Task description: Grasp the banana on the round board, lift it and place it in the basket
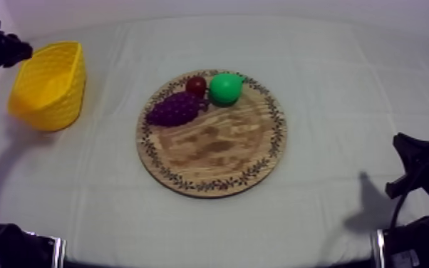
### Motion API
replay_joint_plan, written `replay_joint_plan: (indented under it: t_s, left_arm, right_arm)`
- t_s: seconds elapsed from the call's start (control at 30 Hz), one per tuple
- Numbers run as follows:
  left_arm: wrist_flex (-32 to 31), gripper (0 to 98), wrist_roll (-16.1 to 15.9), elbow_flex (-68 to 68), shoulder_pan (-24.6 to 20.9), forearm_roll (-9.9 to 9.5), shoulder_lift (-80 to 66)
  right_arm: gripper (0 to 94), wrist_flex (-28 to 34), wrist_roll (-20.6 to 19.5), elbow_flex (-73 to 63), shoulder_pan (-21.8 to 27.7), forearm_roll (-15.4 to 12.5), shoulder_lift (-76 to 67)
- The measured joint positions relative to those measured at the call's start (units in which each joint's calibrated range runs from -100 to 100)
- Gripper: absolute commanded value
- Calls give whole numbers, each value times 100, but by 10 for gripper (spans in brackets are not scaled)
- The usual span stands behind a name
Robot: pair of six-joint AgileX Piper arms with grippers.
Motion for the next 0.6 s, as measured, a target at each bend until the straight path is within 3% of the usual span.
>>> replay_joint_plan:
  t_s: [0.23, 0.33, 0.4, 0.5, 0.6]
  left_arm:
    - [-664, 119, -329, 1382, -2, 160, -2125]
    - [-1056, 86, -611, 2079, 92, 300, -2946]
    - [-1310, 74, -840, 2557, 176, 272, -3430]
    - [-1710, 53, -1090, 3356, 286, -6, -4192]
    - [-1988, 24, -1190, 4077, 362, -552, -4807]
  right_arm:
    - [5, 0, 0, 0, 0, 0, 0]
    - [5, 0, 0, 0, 0, 0, 0]
    - [5, 0, 0, 0, 0, 0, 0]
    - [5, 0, 0, 0, 0, 0, 0]
    - [5, 0, 0, 0, 0, 0, 0]
